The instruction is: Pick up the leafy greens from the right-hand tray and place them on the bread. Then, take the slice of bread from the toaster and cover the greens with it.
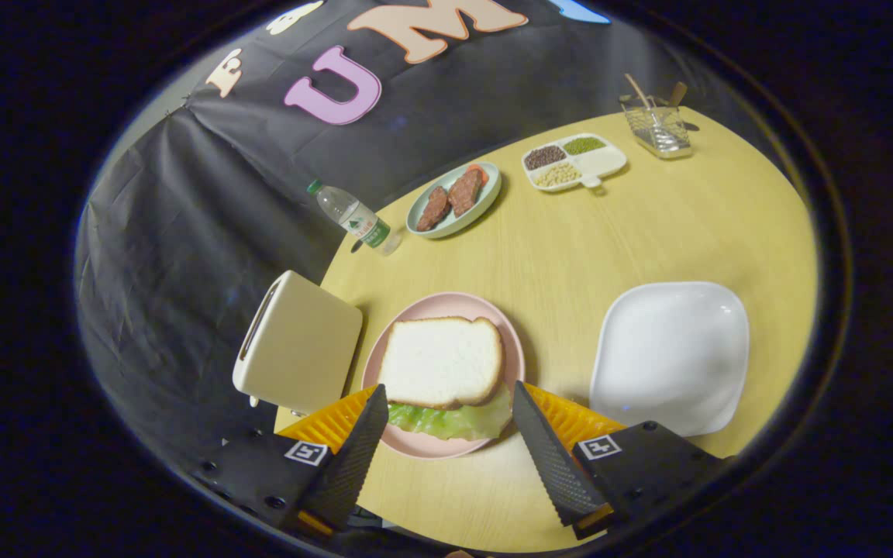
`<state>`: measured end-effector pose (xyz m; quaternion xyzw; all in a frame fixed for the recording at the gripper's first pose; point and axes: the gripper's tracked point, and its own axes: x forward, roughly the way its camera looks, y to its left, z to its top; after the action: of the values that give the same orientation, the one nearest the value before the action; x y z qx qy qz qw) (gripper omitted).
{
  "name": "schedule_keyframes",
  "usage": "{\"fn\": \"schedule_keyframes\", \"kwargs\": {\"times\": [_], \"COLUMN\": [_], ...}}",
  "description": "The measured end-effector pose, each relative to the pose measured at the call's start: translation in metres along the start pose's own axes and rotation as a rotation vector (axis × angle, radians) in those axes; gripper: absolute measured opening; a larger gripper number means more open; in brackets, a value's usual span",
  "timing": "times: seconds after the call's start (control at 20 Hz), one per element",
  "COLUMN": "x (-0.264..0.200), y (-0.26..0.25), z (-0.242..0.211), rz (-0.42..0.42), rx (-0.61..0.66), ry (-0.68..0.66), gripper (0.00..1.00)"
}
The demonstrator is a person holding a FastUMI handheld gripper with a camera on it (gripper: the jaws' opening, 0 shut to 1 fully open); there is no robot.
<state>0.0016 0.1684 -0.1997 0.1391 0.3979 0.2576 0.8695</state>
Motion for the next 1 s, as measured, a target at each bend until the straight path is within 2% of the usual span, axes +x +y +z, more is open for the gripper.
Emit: {"fn": "schedule_keyframes", "kwargs": {"times": [0.3, 0.65, 0.85, 1.0], "x": [-0.059, -0.172, -0.229, -0.259], "y": [-0.003, 0.016, 0.019, 0.011], "z": [0.052, 0.148, 0.177, 0.184], "rz": [-0.044, -0.112, -0.144, -0.194], "rx": [-0.158, -0.333, -0.365, -0.370], "ry": [-0.245, -0.747, -0.945, -1.026], "gripper": [1.00, 1.00, 1.00, 1.00]}}
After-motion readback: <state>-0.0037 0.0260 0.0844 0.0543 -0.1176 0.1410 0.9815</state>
